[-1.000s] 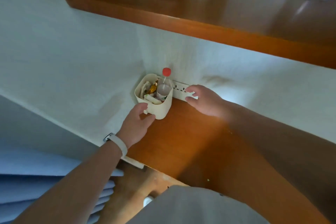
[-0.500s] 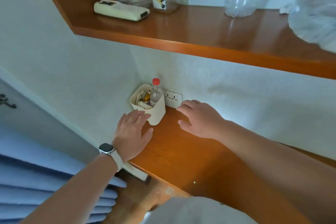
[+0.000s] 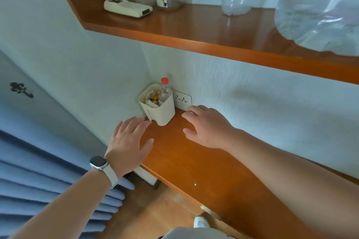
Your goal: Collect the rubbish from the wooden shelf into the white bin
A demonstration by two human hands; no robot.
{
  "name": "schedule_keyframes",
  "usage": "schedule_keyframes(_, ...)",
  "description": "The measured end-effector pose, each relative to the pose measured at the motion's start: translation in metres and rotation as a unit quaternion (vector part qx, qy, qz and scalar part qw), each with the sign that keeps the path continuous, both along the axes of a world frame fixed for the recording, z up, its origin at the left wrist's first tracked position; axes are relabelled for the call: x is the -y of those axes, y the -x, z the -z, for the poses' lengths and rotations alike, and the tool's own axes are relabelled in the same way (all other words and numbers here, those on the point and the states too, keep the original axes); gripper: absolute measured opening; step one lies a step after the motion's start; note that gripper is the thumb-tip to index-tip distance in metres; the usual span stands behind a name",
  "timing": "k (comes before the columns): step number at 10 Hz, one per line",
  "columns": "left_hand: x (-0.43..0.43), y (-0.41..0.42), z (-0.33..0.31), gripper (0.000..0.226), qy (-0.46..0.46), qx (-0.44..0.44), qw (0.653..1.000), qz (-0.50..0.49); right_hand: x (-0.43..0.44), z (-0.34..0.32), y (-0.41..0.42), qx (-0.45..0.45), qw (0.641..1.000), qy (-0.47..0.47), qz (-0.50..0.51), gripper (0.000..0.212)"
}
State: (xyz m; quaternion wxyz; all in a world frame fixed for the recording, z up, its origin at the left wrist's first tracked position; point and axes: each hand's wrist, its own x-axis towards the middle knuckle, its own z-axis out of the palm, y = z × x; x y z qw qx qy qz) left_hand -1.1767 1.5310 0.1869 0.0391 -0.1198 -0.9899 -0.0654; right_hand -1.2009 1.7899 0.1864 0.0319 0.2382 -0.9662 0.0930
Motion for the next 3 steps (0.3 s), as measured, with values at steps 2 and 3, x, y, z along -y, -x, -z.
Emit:
schedule_keyframes(2,0.010,-0.036,-0.016,0.052,-0.009,-0.017,1.000,0.012,0.008,-0.018,-0.039,-0.033,0.999,-0.003,0.006,0.054)
schedule_keyframes(3,0.025,-0.065,-0.015,0.053,-0.001,-0.035,0.999,0.012,0.022,-0.022,-0.067,-0.039,0.999,-0.008,-0.001,0.056)
